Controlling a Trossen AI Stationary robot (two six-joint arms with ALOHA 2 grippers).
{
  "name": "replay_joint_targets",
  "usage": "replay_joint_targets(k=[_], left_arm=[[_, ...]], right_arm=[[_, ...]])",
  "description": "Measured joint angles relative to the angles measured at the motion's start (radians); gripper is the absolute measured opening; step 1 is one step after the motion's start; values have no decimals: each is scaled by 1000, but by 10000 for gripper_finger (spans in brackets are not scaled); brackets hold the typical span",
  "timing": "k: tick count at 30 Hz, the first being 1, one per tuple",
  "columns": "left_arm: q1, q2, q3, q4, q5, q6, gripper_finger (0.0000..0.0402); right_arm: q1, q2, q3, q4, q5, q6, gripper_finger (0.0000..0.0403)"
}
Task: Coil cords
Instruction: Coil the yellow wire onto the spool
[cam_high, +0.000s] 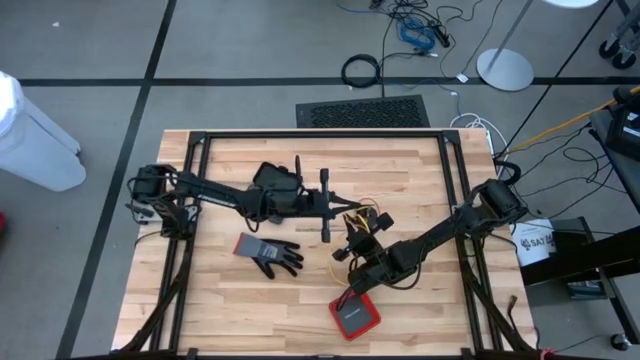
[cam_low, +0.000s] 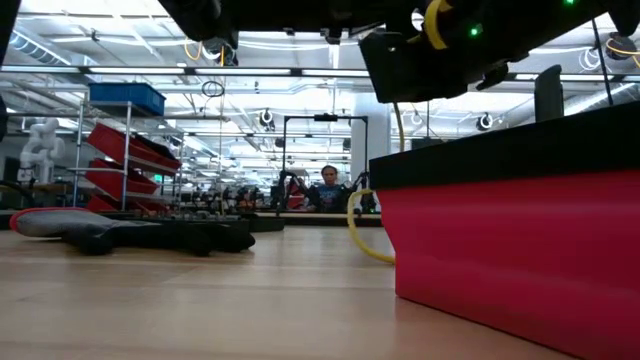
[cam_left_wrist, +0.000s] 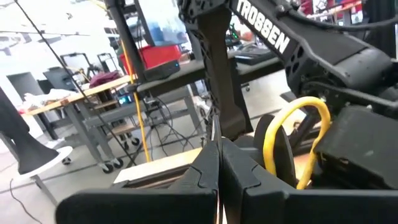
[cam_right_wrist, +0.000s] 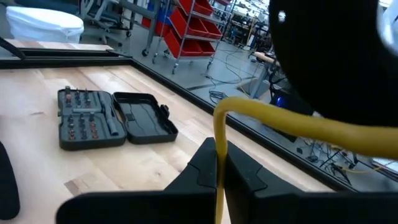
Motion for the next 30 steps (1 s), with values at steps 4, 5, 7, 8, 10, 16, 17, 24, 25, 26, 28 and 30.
replay_joint_targets(k=[4, 5, 7, 8, 10, 16, 17, 24, 25, 26, 28, 30], left_arm=[[0, -3, 0, -22, 14, 0, 0], [0, -5, 0, -39, 15, 0, 0], [0, -8, 0, -67, 17, 1, 0], [0, -11, 0, -88, 24, 1, 0], [1, -20, 0, -130, 35, 1, 0], [-6, -95, 0, -263, 81, 1, 0], [-8, -115, 0, -290, 95, 1, 0], [-12, -218, 0, -410, 202, -50, 0], [-14, -225, 0, -402, 222, -59, 0], [-14, -227, 0, -376, 233, -72, 0], [-15, -226, 0, -330, 266, -92, 0], [-14, -215, 0, -257, 304, -106, 0]], right_arm=[[11, -12, 0, -32, -9, -22, 0], [15, -21, 0, -46, -19, -19, 0], [29, -52, 0, -110, -38, 15, 0], [35, -66, 0, -145, -49, 45, 0], [50, -97, 0, -250, -79, 120, 0], [91, -172, 0, -549, -197, 328, 0], [100, -180, 0, -577, -208, 346, 0], [122, -216, 0, -700, -234, 395, 0], [116, -217, 0, -701, -232, 394, 0], [111, -217, 0, -695, -231, 393, 0], [99, -216, 0, -674, -231, 372, 0], [86, -213, 0, -626, -222, 326, 0]])
